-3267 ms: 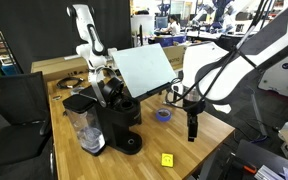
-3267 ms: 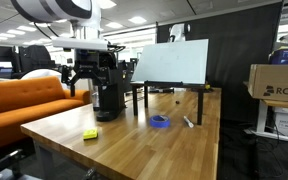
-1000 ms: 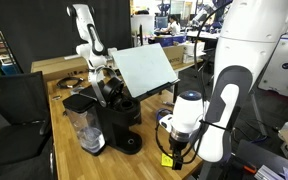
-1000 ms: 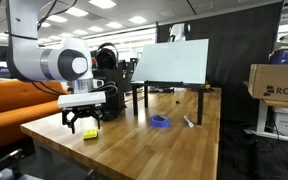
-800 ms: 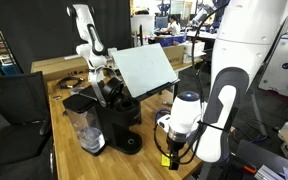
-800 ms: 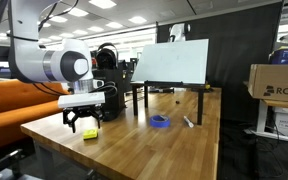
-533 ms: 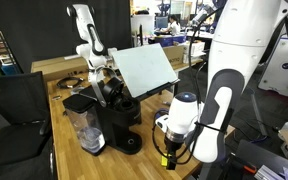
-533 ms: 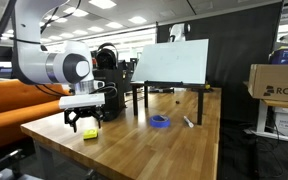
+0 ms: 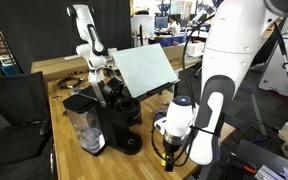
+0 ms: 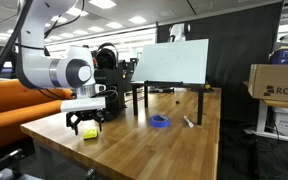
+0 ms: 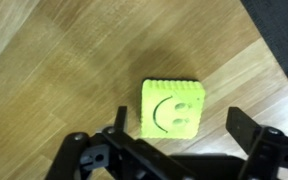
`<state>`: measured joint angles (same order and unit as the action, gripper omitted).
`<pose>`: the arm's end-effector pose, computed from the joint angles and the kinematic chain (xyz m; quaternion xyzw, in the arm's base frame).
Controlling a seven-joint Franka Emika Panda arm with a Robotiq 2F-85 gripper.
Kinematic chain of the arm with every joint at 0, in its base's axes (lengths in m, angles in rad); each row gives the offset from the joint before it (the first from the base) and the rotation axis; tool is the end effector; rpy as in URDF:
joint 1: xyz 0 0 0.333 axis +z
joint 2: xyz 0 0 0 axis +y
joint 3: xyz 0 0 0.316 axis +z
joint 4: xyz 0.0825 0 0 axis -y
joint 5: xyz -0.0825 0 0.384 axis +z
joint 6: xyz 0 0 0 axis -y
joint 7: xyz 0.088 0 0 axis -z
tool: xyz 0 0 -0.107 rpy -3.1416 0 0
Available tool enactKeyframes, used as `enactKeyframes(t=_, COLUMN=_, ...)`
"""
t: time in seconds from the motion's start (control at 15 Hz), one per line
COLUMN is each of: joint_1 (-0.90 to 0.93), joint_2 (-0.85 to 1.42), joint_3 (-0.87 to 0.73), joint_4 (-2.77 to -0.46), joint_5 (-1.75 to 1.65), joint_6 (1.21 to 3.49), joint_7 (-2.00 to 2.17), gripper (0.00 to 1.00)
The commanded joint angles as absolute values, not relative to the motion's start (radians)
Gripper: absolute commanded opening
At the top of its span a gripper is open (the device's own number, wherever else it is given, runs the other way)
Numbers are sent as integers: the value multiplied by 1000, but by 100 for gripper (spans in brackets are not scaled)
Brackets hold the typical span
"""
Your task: Wipe the table with the sponge
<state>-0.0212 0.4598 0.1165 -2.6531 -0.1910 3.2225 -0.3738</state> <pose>0.4018 0.0638 0.1037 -0.9464 -0.3165 -0.0617 0.0193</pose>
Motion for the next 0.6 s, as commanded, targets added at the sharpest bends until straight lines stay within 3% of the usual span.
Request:
enactKeyframes(t=0.0, joint_1=4, joint_2=484, joint_3=89, joint_4=-2641, joint_5=-218, joint_6=3248, joint_7=-340, gripper=100)
enactKeyframes(t=0.07, joint_1=8, joint_2=486, joint_3=86, joint_4=-2640, joint_5=-216, joint_6=3248, joint_7=-336, gripper=75)
enactKeyframes(t=0.13, joint_1=15, joint_2=488, joint_3=81, joint_4=-2638, joint_5=-215, joint_6=3246, joint_7=-333, gripper=73)
enactKeyframes(t=0.53, joint_1=58, joint_2=484, joint_3=49, joint_4=-2637, joint_5=-210, joint_6=3236, joint_7=-314, gripper=31)
